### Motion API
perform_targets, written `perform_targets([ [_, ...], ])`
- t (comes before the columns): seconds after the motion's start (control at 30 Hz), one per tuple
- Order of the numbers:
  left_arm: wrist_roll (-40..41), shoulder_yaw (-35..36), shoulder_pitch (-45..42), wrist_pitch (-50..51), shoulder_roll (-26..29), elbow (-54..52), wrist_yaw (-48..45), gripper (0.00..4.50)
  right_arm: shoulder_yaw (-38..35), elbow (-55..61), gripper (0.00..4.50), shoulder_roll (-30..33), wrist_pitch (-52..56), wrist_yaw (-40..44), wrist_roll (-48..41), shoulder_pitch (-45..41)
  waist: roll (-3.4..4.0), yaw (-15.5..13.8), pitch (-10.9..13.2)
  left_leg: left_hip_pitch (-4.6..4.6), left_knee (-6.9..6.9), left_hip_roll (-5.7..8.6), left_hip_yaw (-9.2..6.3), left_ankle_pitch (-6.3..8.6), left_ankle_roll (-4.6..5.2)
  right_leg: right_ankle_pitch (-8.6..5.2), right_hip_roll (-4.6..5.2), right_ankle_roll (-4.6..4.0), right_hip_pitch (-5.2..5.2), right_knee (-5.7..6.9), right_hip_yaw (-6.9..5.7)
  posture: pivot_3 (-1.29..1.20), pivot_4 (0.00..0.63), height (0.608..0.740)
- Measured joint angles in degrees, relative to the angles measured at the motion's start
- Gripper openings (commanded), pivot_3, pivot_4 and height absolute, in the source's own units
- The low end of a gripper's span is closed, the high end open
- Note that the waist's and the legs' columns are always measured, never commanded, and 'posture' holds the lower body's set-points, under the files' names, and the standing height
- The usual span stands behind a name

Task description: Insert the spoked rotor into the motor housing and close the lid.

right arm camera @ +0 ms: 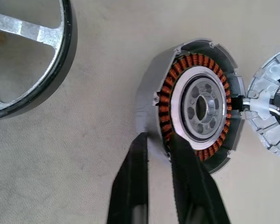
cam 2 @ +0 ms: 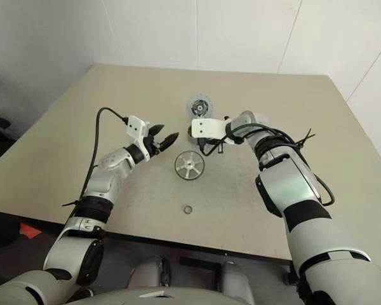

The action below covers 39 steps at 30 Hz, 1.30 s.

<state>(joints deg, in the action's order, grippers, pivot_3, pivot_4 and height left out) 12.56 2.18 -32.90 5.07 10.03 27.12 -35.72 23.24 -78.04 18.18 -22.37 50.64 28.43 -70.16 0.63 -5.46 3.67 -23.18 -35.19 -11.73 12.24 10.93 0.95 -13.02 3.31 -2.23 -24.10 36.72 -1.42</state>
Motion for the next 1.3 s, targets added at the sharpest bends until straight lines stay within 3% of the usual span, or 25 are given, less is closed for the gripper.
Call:
perform_targets([
  [0.93,-0.05,0.02,-0.05,-0.07,0.28,0.18,0.29,3.69,-1.31,0.12,0.13,0.23,-0.07,-0.28,-0.6,0.73,0.03,-0.08,0.07,-0.02,0.0,0.02,-0.06,-0.01,0.02,-0.02,0.01,-0.04,0.01,0.03,-0.03,0.0,0.0,0.74],
  [1.3,-0.05,-0.02,-0.04,-0.07,0.13,0.17,0.53,3.69,-2.67,2.56,0.13,4.33,-2.35,4.77,-2.66,3.4,0.02,-0.65,0.07,-0.03,-0.04,0.06,-0.12,-0.01,0.04,-0.02,0.03,-0.04,0.08,0.03,-0.07,0.0,0.0,0.74],
])
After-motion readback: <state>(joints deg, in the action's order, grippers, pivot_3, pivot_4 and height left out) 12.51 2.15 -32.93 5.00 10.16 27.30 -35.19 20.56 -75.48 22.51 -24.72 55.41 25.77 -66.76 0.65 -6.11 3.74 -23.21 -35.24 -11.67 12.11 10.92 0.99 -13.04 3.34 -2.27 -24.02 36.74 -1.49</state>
